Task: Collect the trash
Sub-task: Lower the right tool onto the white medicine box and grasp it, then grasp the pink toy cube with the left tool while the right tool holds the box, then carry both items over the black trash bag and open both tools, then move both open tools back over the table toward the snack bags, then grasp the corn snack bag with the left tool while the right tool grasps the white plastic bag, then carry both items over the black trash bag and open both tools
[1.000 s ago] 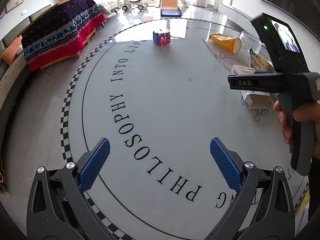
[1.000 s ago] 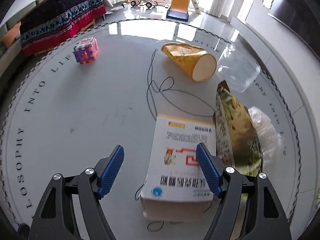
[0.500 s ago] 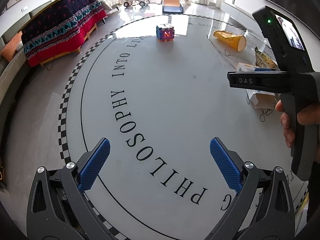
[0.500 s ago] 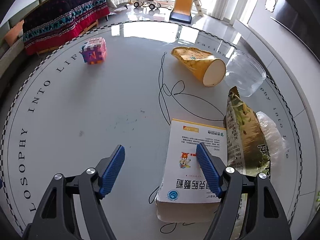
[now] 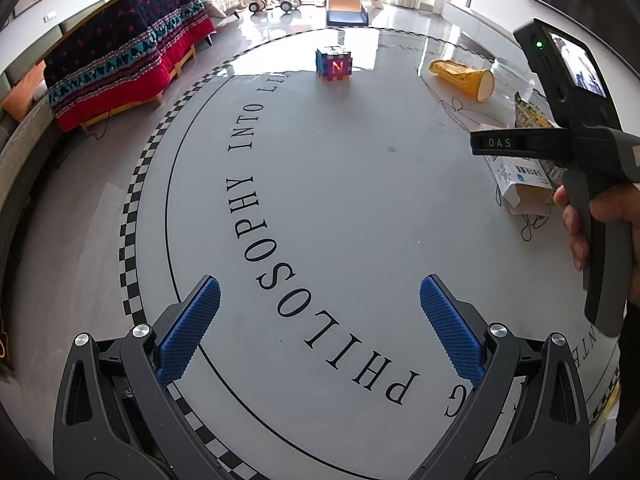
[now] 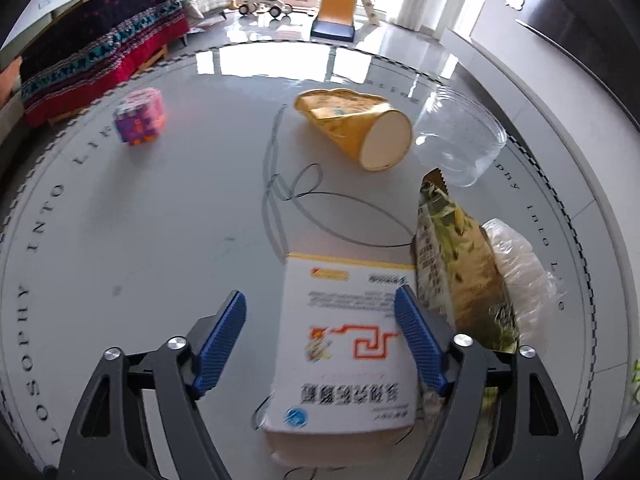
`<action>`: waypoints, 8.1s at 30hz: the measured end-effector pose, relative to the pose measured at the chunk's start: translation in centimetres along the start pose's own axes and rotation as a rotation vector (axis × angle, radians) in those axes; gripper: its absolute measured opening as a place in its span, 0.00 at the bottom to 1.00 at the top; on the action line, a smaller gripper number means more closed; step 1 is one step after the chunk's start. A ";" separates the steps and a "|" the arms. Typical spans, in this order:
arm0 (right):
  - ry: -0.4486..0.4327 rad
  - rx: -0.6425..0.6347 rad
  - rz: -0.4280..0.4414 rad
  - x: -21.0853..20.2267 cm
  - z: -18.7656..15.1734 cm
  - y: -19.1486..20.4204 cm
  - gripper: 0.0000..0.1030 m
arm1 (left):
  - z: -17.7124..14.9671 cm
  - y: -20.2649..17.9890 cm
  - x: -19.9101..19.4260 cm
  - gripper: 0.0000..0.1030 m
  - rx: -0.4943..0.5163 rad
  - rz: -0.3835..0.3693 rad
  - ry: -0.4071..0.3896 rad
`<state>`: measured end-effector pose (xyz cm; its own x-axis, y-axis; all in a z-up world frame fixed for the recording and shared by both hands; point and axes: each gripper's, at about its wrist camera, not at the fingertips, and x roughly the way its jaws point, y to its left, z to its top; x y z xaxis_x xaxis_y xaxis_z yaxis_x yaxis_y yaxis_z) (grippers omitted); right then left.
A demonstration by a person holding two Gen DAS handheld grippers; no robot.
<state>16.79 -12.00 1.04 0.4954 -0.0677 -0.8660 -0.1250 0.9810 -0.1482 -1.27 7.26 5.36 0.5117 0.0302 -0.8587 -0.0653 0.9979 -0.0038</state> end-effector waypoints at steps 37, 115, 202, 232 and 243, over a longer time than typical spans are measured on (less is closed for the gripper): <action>-0.013 0.060 0.271 0.2 6.3 -3.8 0.22 | 19.6 -1.9 11.3 0.94 -0.037 0.018 -0.083; 0.008 -0.698 0.758 -27.5 -28.3 34.3 0.68 | -34.9 27.8 -15.0 0.94 -0.717 0.432 -0.040; -0.090 0.284 0.303 -0.6 -3.5 -24.3 0.40 | 9.2 -25.8 7.4 0.94 0.121 -0.173 0.022; -0.097 0.103 0.481 -13.3 -11.2 -7.4 0.40 | -5.5 -8.3 -3.7 0.47 0.030 -0.190 -0.080; -0.089 -0.119 0.666 -18.9 -15.5 6.5 0.41 | -14.6 3.5 -8.5 0.47 -0.156 -0.048 -0.135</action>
<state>-6.73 -7.15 9.02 0.3482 0.5635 -0.7491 -0.5187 0.7815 0.3467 -18.39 9.66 5.13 0.6266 0.0012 -0.7793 -0.1649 0.9776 -0.1310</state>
